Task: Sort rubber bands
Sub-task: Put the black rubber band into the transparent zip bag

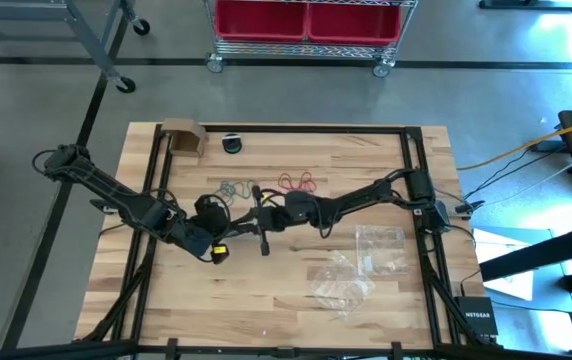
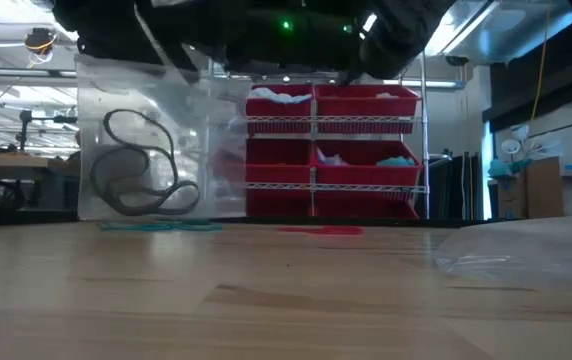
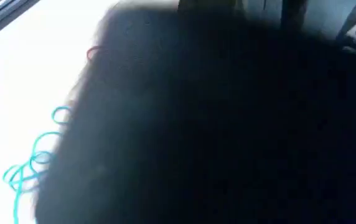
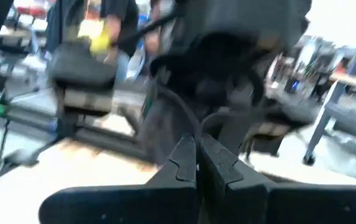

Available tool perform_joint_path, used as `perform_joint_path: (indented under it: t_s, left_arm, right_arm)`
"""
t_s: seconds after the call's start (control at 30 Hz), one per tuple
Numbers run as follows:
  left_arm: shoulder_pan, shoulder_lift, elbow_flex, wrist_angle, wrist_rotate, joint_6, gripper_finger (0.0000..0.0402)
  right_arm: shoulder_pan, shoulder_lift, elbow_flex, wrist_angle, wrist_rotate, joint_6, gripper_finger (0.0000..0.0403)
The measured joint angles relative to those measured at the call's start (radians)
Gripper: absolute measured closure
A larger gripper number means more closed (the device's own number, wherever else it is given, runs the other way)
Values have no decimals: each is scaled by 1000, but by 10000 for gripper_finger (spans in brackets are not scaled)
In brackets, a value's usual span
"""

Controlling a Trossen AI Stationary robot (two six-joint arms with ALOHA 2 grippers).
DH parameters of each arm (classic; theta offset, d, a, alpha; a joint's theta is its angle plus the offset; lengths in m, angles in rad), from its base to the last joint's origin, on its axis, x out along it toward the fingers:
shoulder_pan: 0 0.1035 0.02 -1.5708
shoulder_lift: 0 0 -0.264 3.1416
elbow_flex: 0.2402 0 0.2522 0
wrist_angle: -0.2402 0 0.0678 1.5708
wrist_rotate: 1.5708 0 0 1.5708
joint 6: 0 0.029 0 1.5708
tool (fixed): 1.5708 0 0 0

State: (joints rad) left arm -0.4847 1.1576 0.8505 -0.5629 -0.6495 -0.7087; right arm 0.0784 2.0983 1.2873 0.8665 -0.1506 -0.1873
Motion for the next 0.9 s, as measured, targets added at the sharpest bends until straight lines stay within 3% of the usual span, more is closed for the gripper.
perform_joint_path:
  t_s: [0.43, 0.63, 0.9]
  left_arm:
    - [18, 2, -1, -64, -31, -84, 400]
    - [36, 0, 1, -80, -35, -103, 400]
    - [35, 0, 1, -76, -30, -91, 400]
  right_arm:
    - [13, -4, 0, -208, 20, -99, 400]
    - [14, -1, 11, -374, 110, -113, 400]
    - [20, -1, 118, -586, 196, 2, 400]
